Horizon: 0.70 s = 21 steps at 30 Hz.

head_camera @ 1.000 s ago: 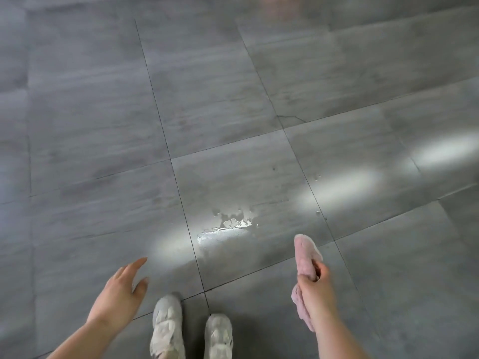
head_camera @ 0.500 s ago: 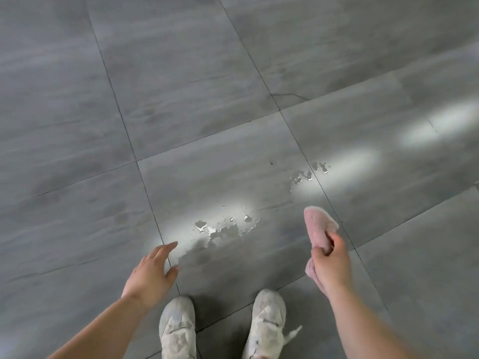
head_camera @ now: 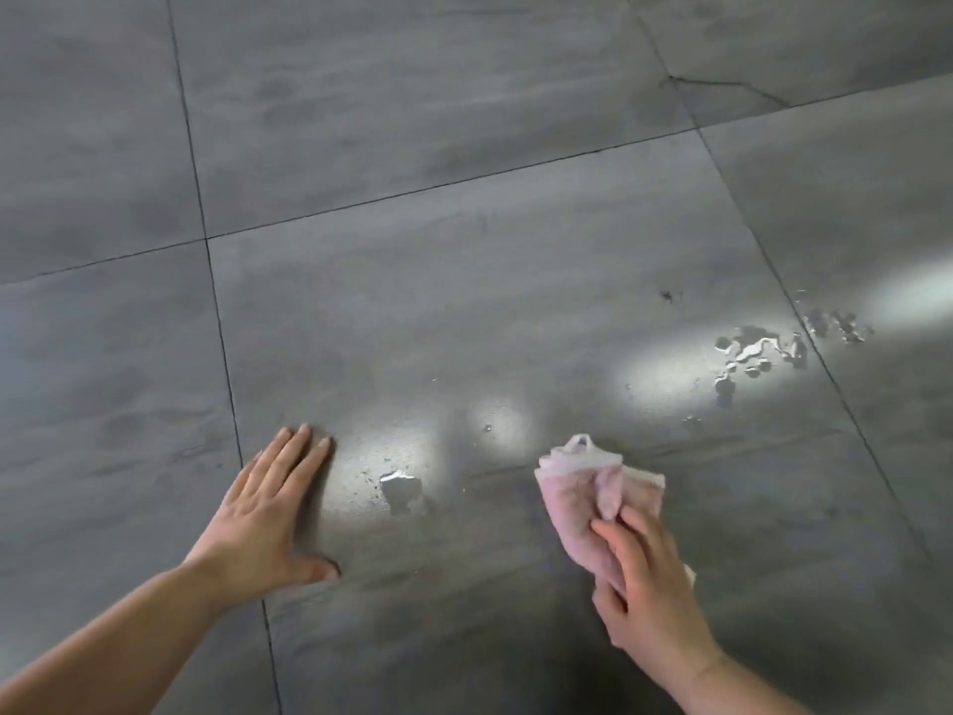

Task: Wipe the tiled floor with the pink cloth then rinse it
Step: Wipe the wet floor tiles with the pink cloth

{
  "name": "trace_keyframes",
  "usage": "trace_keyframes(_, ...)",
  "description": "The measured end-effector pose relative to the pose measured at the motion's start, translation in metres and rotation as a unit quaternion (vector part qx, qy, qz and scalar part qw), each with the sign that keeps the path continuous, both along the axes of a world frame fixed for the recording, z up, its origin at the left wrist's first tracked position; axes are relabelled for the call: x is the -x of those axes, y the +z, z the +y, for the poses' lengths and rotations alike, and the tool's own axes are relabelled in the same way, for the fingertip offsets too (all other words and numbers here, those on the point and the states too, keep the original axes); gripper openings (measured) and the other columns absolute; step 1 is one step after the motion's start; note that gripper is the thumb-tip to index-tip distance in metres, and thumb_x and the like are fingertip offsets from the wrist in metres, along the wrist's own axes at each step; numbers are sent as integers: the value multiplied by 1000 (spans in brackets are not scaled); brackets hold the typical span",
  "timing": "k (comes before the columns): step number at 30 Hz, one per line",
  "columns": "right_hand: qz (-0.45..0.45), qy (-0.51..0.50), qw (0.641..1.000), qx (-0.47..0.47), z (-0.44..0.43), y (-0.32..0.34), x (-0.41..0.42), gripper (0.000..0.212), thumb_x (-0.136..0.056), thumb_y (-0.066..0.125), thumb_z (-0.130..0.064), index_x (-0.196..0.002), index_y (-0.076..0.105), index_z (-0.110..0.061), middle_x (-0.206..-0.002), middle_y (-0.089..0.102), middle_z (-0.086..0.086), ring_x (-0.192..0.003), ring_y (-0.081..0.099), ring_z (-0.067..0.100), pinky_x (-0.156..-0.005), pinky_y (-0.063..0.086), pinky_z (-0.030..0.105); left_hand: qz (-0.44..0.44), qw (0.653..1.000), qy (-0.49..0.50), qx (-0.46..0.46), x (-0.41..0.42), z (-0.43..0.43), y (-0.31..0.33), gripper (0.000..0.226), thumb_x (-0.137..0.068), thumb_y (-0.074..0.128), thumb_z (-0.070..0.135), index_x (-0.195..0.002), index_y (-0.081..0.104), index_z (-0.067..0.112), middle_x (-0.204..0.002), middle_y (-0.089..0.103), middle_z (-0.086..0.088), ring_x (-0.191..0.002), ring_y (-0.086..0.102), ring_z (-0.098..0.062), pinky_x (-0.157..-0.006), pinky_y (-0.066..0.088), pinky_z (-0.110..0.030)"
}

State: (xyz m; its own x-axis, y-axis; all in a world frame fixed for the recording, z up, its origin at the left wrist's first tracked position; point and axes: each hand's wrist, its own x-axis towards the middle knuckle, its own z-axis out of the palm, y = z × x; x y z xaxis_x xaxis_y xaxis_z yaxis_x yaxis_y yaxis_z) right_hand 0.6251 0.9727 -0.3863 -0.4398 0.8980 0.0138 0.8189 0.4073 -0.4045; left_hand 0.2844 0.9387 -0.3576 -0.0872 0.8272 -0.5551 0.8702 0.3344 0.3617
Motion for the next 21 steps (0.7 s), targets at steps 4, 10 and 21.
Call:
trace_keyframes(4,-65,293,954,-5,-21,-4,53,48,-66,43,-37,-114,44,-33,-121,42,-2,-112,43,22,-97,41,40,31,999,40,18,12,-12,-7,137,-24,35,79,-130,-25,15,-140,-24,11,-128,-32,3,-89,-42,-9)
trace_keyframes(10,-112,357,922,-99,49,-26,103,51,-74,39,-41,-124,41,-33,-132,48,-1,-124,36,22,-109,9,43,66,994,-50,74,27,-18,-32,130,-33,29,86,-137,29,8,-135,39,-8,-142,-17,-8,-113,-14,-24)
trace_keyframes(21,-76,262,957,-97,-1,-13,133,48,-67,39,-30,-114,42,-31,-123,54,-3,-114,41,26,-95,37,46,67,995,-63,47,34,-16,-23,140,-26,40,79,-144,0,13,-148,1,-5,-128,-40,5,-103,-32,-16)
